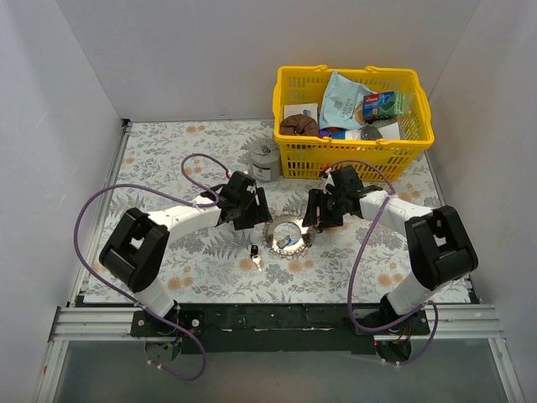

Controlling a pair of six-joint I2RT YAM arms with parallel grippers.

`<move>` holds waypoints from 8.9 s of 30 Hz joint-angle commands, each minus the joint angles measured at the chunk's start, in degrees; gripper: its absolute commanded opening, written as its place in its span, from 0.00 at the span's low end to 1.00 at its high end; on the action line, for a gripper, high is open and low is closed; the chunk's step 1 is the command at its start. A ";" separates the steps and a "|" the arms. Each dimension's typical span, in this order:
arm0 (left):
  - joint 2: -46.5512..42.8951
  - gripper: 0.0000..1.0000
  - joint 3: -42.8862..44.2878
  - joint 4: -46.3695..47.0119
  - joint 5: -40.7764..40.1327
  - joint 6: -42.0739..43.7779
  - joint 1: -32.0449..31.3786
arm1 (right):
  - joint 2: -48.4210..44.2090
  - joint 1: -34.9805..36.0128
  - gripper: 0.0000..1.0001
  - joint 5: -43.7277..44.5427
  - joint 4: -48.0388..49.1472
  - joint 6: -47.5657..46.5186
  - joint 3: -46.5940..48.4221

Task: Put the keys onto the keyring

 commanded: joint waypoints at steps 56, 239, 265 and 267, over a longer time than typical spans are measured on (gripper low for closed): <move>-0.56 0.60 11.01 -1.97 -7.40 11.24 0.26 | -15.65 8.65 0.68 0.01 -0.46 -2.65 -8.91; 3.21 0.43 2.22 10.51 16.24 13.97 -8.09 | -1.60 -0.23 0.50 -27.06 14.04 -12.41 -9.61; 3.12 0.51 5.64 8.48 14.22 11.95 -4.41 | 2.88 -3.66 0.49 -21.00 7.18 -14.17 3.05; 3.21 0.52 5.21 9.10 16.15 10.55 -2.65 | 3.76 -4.18 0.49 -20.91 6.92 -14.17 3.66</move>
